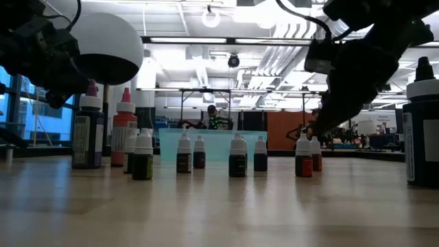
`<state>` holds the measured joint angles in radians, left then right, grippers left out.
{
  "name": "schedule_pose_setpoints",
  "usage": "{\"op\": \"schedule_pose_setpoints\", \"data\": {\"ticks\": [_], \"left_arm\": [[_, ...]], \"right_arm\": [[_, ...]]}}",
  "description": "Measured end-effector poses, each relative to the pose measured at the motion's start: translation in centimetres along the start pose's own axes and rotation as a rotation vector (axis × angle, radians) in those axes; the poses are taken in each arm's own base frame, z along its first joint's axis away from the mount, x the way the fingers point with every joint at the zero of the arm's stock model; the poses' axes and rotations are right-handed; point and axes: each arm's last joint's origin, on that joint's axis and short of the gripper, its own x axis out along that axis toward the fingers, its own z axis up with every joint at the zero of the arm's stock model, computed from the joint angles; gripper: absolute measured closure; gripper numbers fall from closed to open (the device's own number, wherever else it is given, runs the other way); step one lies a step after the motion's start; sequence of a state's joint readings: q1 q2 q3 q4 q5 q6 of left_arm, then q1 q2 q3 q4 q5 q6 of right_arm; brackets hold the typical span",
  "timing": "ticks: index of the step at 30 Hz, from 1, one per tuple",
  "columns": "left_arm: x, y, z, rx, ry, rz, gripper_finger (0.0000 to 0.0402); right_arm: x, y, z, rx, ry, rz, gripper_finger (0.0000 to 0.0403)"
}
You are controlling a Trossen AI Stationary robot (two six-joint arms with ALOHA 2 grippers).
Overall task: Pick & Place food coloring
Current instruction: Put the small orange dye bottle in the green bin
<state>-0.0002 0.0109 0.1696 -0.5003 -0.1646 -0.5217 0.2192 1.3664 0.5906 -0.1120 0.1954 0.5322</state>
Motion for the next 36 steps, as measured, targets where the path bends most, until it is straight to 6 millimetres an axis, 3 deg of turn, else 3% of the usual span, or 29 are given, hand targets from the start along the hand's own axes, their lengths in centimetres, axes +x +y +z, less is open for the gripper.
{"op": "schedule_pose_setpoints", "data": {"ticks": [8, 17, 25, 36], "left_arm": [[0.0, 0.0, 0.0, 0.000, 0.000, 0.000, 0.0401], [0.0, 0.0, 0.0, 0.000, 0.000, 0.000, 0.0401], [0.0, 0.0, 0.0, 0.000, 0.000, 0.000, 0.0401], [0.0, 0.0, 0.0, 0.000, -0.001, 0.000, 0.0401]], "right_arm": [[1.4, 0.2, -0.4, -0.012, 0.029, 0.009, 0.0185], [1.6, 0.0, -0.4, -0.016, 0.016, -0.020, 0.0186], [2.7, 0.1, -0.9, -0.005, 0.054, -0.009, 0.0199], [2.7, 0.1, -0.9, 0.005, 0.050, -0.017, 0.0226]]}}
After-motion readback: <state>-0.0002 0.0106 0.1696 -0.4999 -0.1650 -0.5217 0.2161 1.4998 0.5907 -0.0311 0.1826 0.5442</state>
